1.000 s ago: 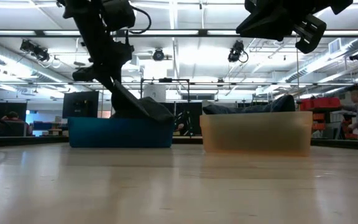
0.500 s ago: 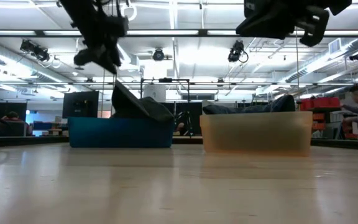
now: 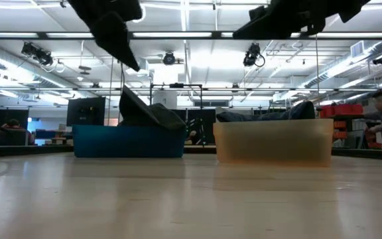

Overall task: Pick & Place hat
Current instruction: Put the black cap into the blue bin

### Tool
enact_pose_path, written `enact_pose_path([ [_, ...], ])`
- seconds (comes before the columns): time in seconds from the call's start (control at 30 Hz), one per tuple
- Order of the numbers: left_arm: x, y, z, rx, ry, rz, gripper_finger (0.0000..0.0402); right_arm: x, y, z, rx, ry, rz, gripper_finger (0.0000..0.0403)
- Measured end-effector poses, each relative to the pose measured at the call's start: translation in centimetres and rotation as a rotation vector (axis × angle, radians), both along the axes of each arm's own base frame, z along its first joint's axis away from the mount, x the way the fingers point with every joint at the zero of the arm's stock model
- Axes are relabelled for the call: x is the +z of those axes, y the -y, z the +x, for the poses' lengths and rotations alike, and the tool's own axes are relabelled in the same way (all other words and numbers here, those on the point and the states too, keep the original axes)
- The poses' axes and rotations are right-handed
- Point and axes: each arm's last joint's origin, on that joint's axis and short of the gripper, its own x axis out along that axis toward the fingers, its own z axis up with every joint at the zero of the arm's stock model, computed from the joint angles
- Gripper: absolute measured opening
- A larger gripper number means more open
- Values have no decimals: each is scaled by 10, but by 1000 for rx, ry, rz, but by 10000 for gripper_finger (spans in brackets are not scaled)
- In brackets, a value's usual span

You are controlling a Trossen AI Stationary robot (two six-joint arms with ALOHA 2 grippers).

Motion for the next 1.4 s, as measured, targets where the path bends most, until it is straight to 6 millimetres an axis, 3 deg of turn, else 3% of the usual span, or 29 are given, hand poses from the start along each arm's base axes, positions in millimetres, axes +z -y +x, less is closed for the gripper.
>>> enact_pose_path([
  [0.13,-17,2,22,-107,-22,-61,164,-2,2,-2,-94,-27,91,97],
  [0.37,-60,-5,63,-225,-112,59,137,-2,2,-3,-110,-41,128,128],
  [0.53,-82,-10,85,-154,-75,116,126,-5,2,-4,-116,-69,135,132],
  [0.8,-114,-19,87,-8,-307,374,112,-6,2,-5,-114,-86,127,133],
  [1.13,-104,-16,84,79,-422,649,86,-7,2,-5,-113,-94,123,133],
  [1.27,-106,-24,82,79,-452,640,78,-7,2,-5,-114,-96,123,133],
  [1.4,-111,-37,76,87,-444,491,72,-8,2,-5,-125,-102,148,133],
])
